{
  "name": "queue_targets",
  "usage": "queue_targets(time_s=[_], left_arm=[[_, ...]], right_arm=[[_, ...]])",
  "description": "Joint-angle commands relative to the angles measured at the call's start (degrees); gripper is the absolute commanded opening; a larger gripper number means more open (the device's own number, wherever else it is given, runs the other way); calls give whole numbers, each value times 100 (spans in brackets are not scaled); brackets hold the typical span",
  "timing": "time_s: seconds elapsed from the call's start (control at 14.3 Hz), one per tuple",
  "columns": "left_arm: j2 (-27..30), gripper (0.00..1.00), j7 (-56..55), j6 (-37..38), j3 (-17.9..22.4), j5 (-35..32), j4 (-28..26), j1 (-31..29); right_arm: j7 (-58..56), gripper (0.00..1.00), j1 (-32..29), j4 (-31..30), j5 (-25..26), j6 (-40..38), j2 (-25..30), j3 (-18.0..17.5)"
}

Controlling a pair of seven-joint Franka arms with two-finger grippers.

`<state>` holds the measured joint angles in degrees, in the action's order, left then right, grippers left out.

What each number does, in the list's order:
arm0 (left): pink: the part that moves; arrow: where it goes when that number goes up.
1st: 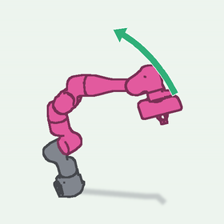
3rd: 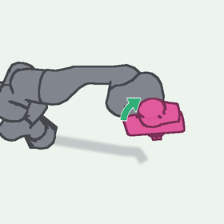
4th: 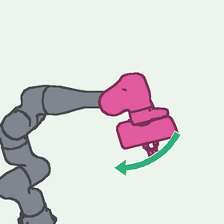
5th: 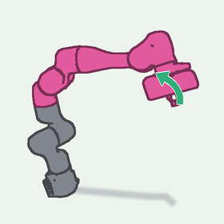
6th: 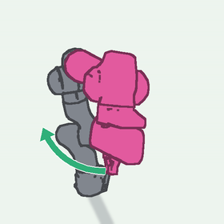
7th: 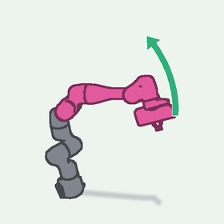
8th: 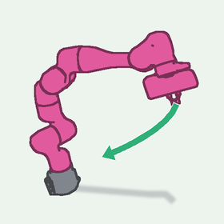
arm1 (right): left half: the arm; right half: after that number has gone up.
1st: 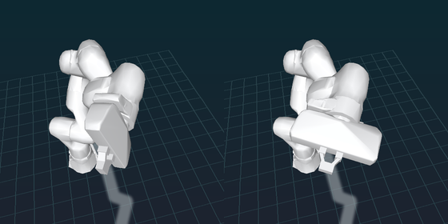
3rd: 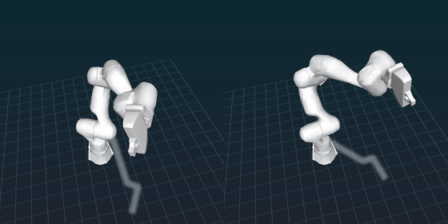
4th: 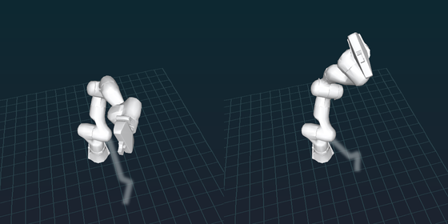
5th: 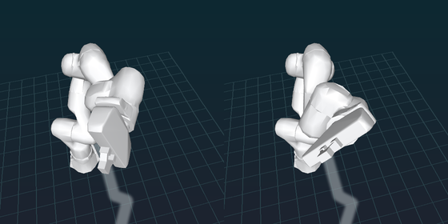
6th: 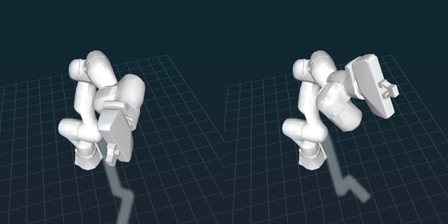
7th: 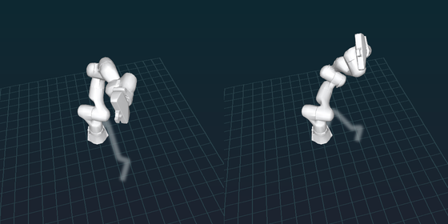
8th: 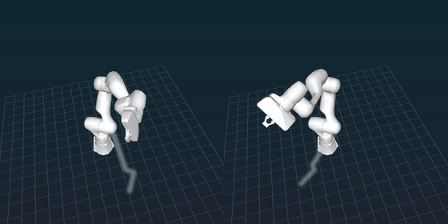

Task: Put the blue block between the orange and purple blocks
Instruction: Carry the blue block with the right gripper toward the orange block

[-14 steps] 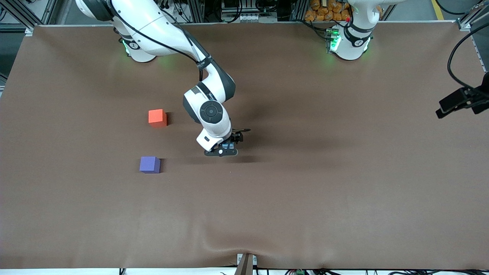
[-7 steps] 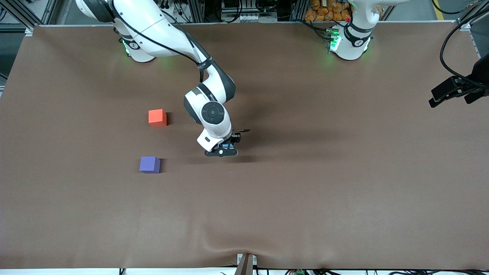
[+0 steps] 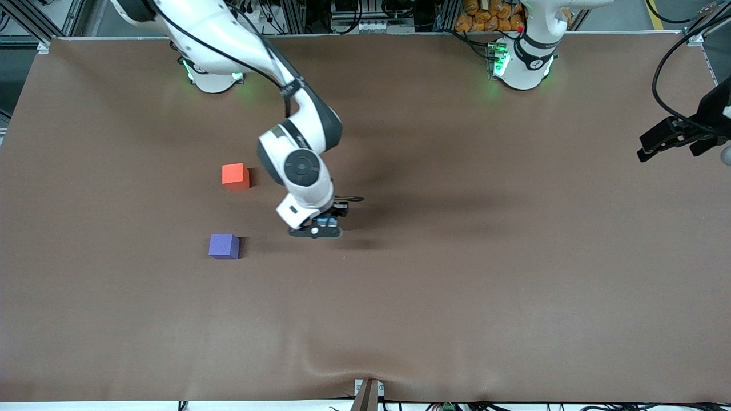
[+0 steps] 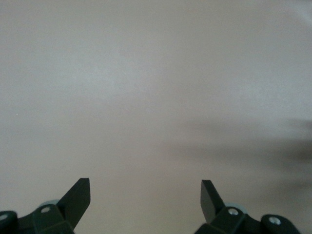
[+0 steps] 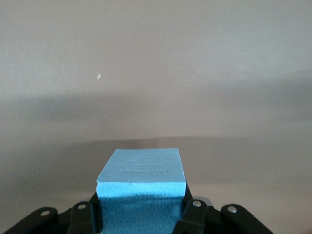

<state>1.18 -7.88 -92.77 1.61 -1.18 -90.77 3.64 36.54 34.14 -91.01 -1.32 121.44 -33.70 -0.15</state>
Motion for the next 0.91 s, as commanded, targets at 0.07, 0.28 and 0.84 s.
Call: queue_targets(time_s=[0.07, 0.28, 0.84], left_arm=[[268, 100, 76, -276, -152, -137, -292, -100], [268, 100, 129, -285, -161, -59, -266, -110], [268, 100, 68, -250, -925, -49, -248, -540]], right_arm=[[-164, 24, -627, -609, 88, -341, 898, -91], [-1136, 24, -1337, -1347, 79, -332, 1558, -91], [-2230, 25, -2184, -3421, 79, 1457, 1956, -91]])
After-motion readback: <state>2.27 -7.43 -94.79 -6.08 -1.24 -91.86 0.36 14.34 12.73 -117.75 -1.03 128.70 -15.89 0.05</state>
